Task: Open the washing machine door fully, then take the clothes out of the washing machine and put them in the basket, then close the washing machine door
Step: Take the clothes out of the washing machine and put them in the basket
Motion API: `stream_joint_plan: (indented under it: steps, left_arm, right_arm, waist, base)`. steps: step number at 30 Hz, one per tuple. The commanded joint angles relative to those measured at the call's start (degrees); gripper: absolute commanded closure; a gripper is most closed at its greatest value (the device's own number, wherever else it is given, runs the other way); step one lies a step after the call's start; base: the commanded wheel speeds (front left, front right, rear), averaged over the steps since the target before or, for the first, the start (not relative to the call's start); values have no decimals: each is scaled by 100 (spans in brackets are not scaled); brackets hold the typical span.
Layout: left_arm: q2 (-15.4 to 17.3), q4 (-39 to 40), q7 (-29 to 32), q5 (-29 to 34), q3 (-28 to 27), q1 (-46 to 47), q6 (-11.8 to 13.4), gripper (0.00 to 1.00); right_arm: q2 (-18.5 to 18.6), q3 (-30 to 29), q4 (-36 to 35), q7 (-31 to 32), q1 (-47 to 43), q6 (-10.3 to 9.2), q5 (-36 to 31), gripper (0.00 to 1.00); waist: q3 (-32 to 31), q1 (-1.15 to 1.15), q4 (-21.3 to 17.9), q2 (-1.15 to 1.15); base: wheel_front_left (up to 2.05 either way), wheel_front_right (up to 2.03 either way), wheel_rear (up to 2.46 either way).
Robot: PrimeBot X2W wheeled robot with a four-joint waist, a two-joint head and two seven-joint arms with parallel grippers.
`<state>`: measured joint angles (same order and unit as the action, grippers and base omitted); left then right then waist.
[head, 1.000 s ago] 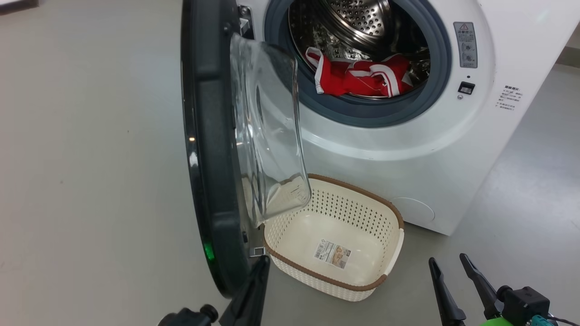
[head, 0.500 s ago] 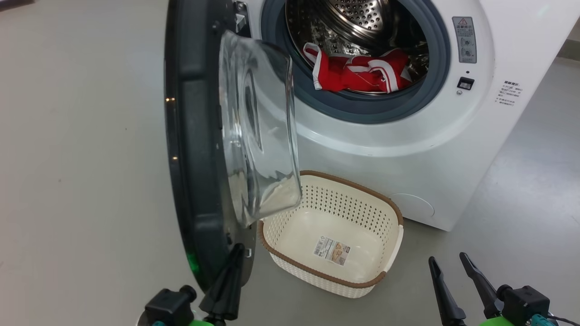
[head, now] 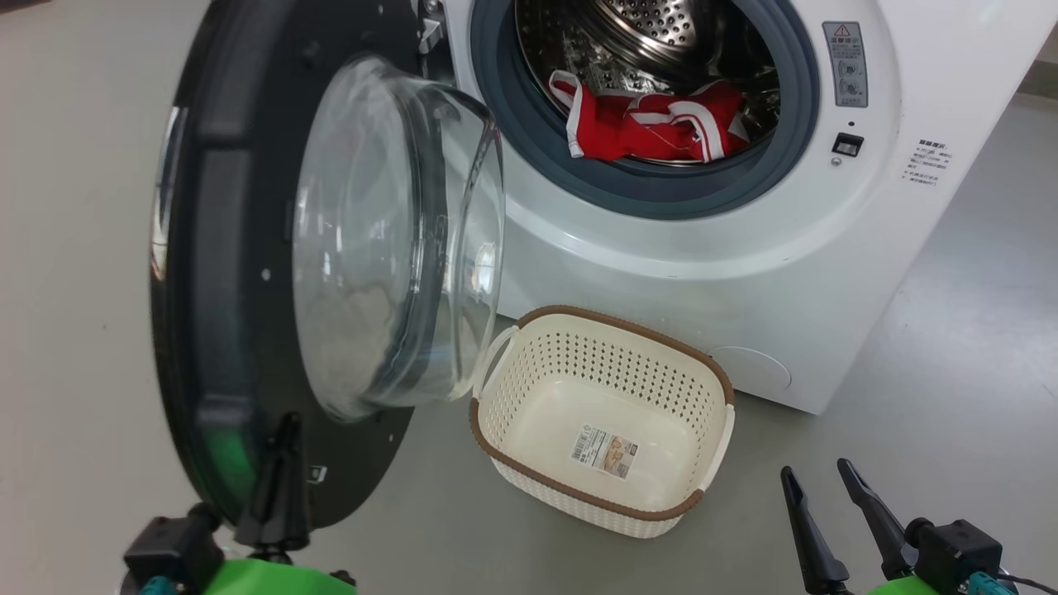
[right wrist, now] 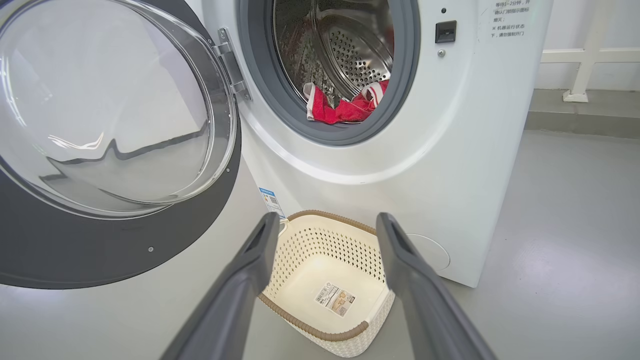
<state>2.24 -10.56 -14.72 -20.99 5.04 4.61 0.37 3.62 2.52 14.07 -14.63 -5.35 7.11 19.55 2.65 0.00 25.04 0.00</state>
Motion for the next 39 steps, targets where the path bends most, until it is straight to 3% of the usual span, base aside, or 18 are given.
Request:
stream_joint_plan:
  steps: [1,19,39]
  left_arm:
    - [64,169,-28,126,-434,99,-27,100]
    - [197,-535,-28,795,-2254,918,-324,100]
    - [876,-1880,-28,1085,-3589,2096,-552,100]
  right_arm:
    - [63,143,-155,-37,275,37,-54,0]
    - [161,181,-163,-37,411,37,-67,0]
    - [325,216,-200,-37,568,37,-94,0]
  waist:
    - [18,0,-6,0]
    - [330,0,-161,0]
    - [717,0,-322,0]
  base:
    - [0,0,0]
    - [0,0,0]
    - [0,0,0]
